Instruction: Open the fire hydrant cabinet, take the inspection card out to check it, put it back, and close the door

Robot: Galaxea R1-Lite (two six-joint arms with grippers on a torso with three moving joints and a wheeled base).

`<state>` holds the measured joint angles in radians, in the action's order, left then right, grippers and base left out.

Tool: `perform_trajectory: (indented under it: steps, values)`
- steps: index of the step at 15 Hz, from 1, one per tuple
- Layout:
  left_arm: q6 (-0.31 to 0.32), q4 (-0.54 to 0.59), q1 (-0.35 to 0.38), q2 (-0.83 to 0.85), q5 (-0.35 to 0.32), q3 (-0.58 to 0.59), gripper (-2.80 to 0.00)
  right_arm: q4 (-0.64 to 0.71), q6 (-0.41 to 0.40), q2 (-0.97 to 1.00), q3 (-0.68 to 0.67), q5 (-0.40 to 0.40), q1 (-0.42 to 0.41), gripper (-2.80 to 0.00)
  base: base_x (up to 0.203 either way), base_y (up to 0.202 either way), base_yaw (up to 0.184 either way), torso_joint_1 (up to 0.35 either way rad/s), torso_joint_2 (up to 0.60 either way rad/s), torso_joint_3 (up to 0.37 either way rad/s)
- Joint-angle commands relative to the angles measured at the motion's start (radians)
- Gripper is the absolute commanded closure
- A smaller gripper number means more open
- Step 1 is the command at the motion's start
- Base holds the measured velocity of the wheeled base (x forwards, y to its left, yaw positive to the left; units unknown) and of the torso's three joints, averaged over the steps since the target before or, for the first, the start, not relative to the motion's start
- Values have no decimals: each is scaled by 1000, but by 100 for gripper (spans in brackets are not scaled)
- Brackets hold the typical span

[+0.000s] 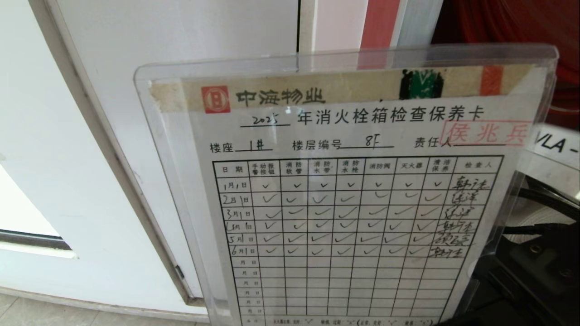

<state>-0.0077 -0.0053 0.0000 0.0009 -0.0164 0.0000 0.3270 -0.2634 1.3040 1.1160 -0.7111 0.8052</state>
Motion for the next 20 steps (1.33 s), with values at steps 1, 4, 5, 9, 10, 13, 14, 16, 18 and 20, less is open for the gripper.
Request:
perform_trajectory:
  steps: [1,4,5,9,10,13,14,16,18,20]
  values:
    - [0,-1,0,1,0,0,0,1,1,0,-1,-4,20,0,0,0,0,0,0,0]
    - [-1,-1,0,1,0,0,0,-6,7,-2,20,6,17,0,0,0,0,0,0,0]
    - [0,-1,0,1,0,0,0,-6,7,-6,32,34,17,0,0,0,0,0,0,0]
    - [0,-1,0,1,0,0,0,-6,8,-24,72,76,4,0,0,0,0,0,0,0]
    - [-1,-1,0,1,0,0,0,-6,8,-27,77,83,-3,0,0,0,0,0,0,0]
    - [0,-1,0,1,0,0,0,-6,9,-45,92,88,-45,0,0,0,0,0,0,0]
    - [0,-1,0,1,0,0,0,-6,10,-50,101,88,-52,0,0,0,0,0,0,0]
    - [0,-1,0,1,0,0,0,-5,10,-57,113,88,-58,0,0,0,0,0,0,0]
    - [0,-1,0,1,0,0,0,-5,10,-58,119,87,-58,0,0,0,0,0,0,0]
    - [-1,-1,0,1,0,0,0,-2,12,-60,128,88,-58,0,0,0,0,0,0,0]
